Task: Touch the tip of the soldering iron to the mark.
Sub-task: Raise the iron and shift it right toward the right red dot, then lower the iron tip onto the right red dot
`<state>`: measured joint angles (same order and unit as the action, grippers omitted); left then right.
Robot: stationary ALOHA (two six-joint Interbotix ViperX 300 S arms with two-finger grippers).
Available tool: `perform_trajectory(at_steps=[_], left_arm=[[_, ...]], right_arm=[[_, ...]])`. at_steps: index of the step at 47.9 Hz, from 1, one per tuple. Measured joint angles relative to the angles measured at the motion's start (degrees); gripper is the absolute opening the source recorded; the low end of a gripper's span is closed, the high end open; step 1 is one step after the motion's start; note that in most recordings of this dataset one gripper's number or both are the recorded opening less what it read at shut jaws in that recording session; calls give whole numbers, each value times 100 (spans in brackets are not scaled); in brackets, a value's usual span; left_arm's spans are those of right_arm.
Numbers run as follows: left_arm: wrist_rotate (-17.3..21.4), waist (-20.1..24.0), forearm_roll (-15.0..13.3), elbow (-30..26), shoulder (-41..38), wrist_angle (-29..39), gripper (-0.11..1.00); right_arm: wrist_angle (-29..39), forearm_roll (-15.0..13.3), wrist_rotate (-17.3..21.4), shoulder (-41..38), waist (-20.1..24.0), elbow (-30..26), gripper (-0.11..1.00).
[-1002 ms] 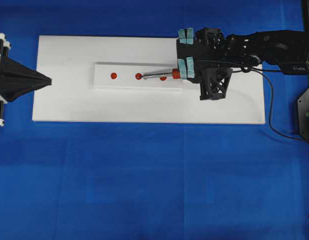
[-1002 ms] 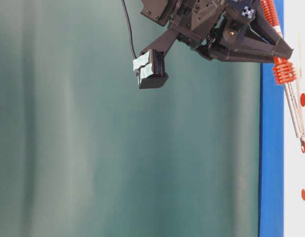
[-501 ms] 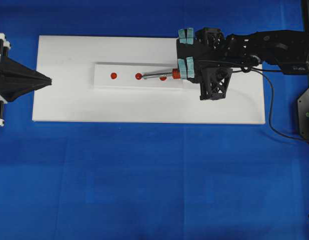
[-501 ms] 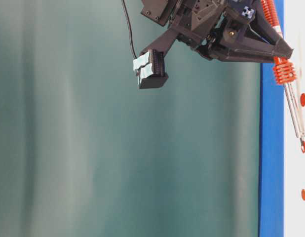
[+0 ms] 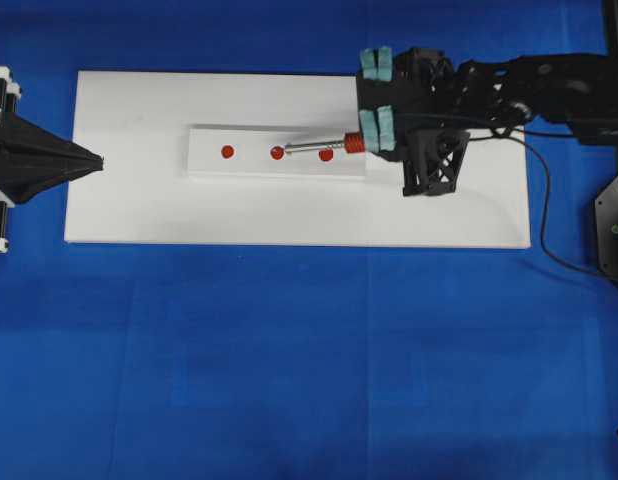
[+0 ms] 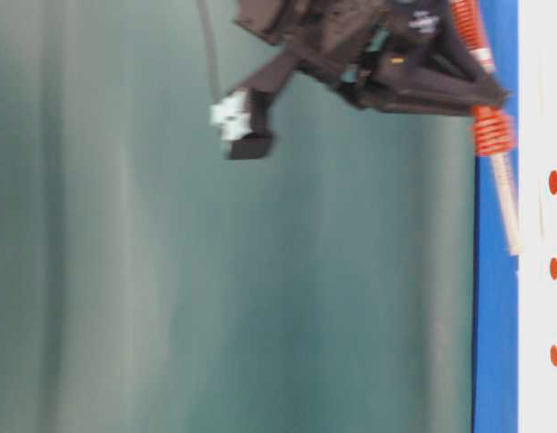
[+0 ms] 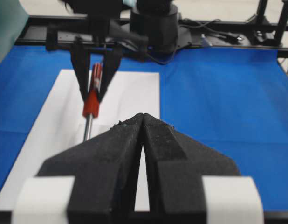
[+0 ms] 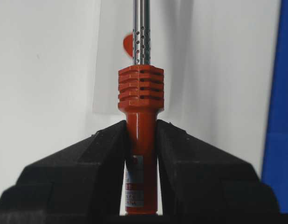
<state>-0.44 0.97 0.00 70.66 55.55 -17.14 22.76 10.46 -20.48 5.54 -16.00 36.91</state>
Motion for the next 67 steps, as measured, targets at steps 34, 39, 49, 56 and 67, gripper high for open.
perform_trajectory(at_steps=[34,39,49,56,67], left_arm=[[-9,0,0,0,18,0,0],[-9,0,9,0,18,0,0],[-44,0,0,9,9,0,0],[-53,9,0,0,18,0,0],[-44,9,0,0,18,0,0]], right_arm=[[554,-26,0,1099,0,-334,6],[562,-35,0,1099,0,-246,6],[624,-44,0,1345,-44,141,6],[765,-44,-9,1696,-88,387,6],[932,-44,0,2065,-141,598,6]])
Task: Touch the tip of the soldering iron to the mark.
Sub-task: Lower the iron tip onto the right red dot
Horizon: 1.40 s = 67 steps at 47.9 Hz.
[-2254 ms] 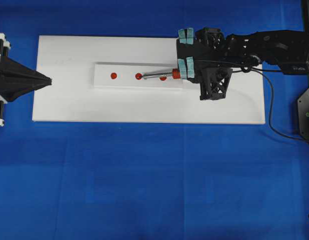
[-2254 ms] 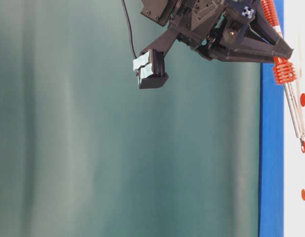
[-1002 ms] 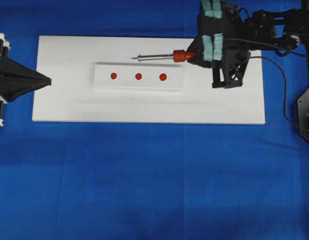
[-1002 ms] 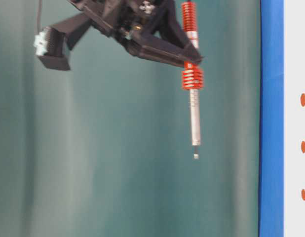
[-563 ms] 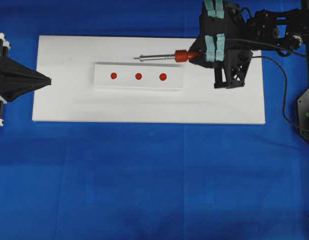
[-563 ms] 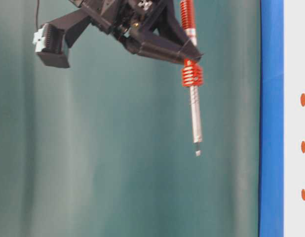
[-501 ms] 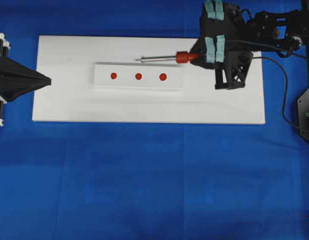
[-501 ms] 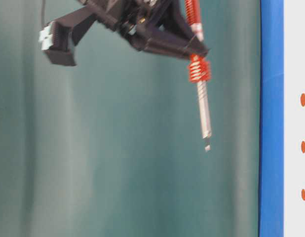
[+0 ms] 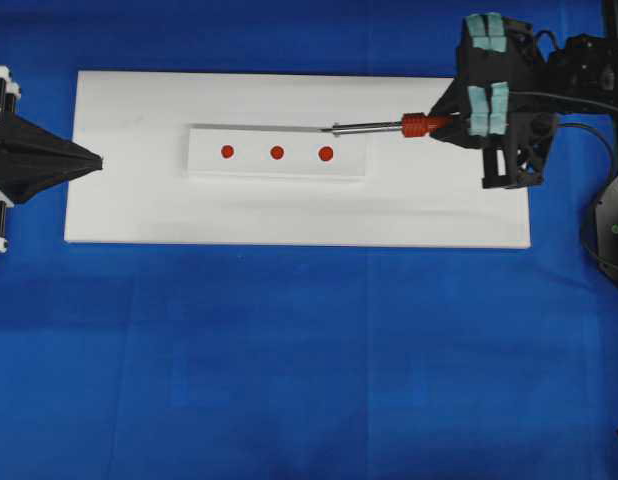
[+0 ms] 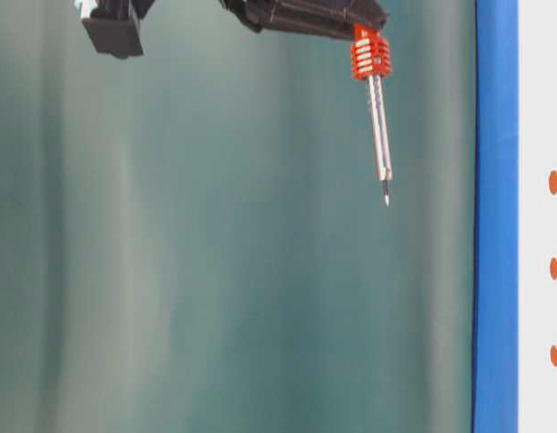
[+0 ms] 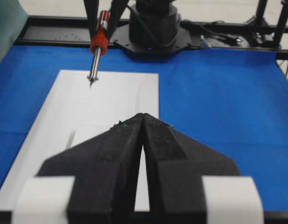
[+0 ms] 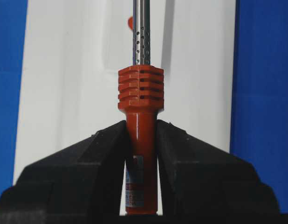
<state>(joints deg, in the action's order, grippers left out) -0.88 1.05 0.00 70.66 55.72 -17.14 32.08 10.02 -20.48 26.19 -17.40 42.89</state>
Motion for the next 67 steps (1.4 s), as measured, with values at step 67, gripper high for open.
perform_trajectory(at_steps=[67], left_arm=[[0,-9,0,0,-9,0,0]], right_arm=[[-510,0,9,-1063,-9,299,6]])
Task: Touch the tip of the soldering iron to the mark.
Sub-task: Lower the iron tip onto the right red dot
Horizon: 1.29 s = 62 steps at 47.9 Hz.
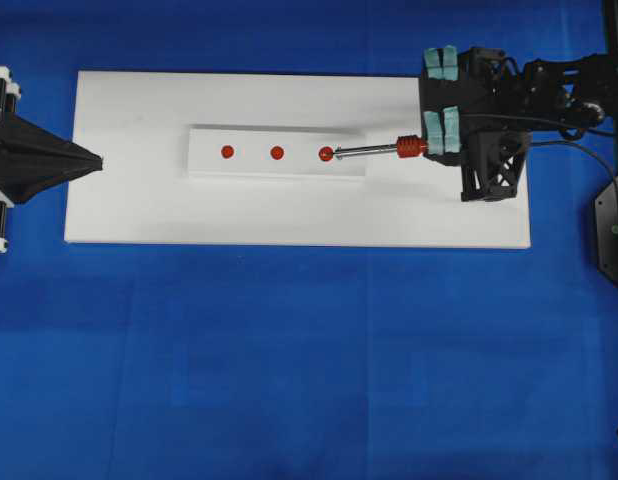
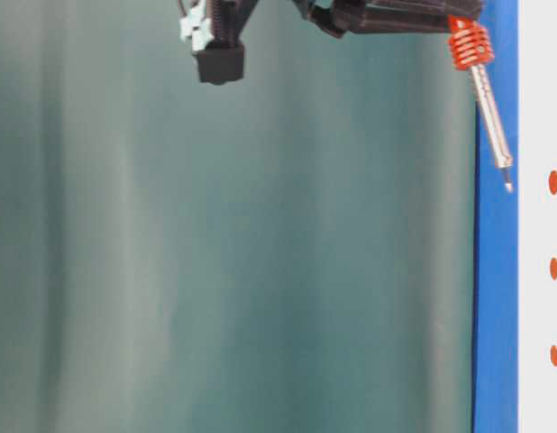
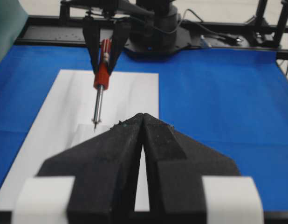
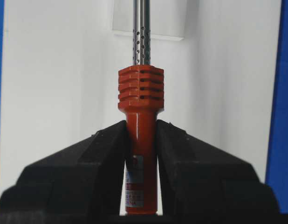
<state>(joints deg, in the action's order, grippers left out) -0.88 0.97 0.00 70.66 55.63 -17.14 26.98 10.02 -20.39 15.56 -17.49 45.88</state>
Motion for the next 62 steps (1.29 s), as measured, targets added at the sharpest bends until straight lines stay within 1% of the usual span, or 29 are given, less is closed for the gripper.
perform_trajectory(at_steps=[23,35,62], left_arm=[[-9,9,0,9,9,0,0],[-9,9,9,9,0,9,0],[-9,0,9,9,0,9,0]], right_arm=[[-387,0,0,-404,-18,158,6],[-413,0,-9,-475,-114,167,6],[-422,-9,-9,-483,-123,167,6]])
